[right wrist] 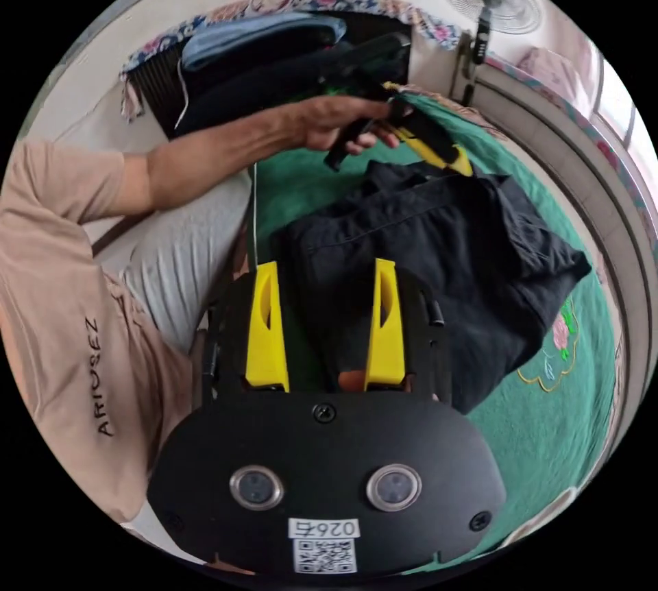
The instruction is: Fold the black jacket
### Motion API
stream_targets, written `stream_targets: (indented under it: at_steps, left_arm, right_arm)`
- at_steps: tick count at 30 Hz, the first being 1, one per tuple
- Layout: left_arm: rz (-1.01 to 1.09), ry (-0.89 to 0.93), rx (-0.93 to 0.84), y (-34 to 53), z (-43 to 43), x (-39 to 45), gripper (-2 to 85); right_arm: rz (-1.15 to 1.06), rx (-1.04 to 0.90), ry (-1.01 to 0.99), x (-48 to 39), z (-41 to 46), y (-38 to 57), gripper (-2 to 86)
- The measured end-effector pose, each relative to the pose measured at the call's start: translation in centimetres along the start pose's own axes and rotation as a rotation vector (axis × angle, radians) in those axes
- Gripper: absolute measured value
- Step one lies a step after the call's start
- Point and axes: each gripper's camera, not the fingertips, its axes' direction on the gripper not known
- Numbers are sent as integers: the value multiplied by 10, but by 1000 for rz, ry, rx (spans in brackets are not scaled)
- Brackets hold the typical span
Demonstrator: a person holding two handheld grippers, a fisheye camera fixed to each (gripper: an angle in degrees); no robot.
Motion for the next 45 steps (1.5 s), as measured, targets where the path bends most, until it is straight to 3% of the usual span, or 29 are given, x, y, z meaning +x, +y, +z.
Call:
stream_targets:
  at_steps: [3, 8, 12, 21, 24, 27, 31, 35, 37, 42, 45]
  left_arm:
    - [20, -24, -81, -6, 21, 0, 196]
    - [148, -131, -190, -17, 28, 25, 86]
    - [217, -131, -169, -20, 13, 38, 60]
    - [215, 140, 35, -74, -39, 89, 56]
    - [274, 152, 11, -124, -32, 144, 55]
    - [316, 181, -36, -180, -12, 205, 54]
    - [319, 244, -144, -258, 57, 294, 52]
    - [373, 319, -471, -291, 186, 392, 3]
    - [426, 377, -587, -285, 224, 430, -4]
    - [570, 367, -623, -269, 206, 485, -9]
    - [616, 192, -512, -258, 130, 462, -9]
  right_arm:
    - [-67, -97, 71, -23, 33, 4, 153]
    - [-100, -4, 146, -30, 6, 23, 8]
    - [-30, 44, 120, -8, -16, 41, -10]
    - [358, 205, -253, 119, -91, 132, -11]
    - [537, 319, -504, 180, -116, 191, -10]
    - [779, 571, -733, 237, -143, 280, -10]
    - [1039, 842, -452, 273, -223, 416, -9]
    - [1154, 1016, 58, 253, -313, 523, -9]
    - [1138, 1002, 183, 246, -333, 537, -9]
    - [931, 740, 138, 274, -316, 479, -6]
    - [755, 547, 7, 301, -270, 410, 8]
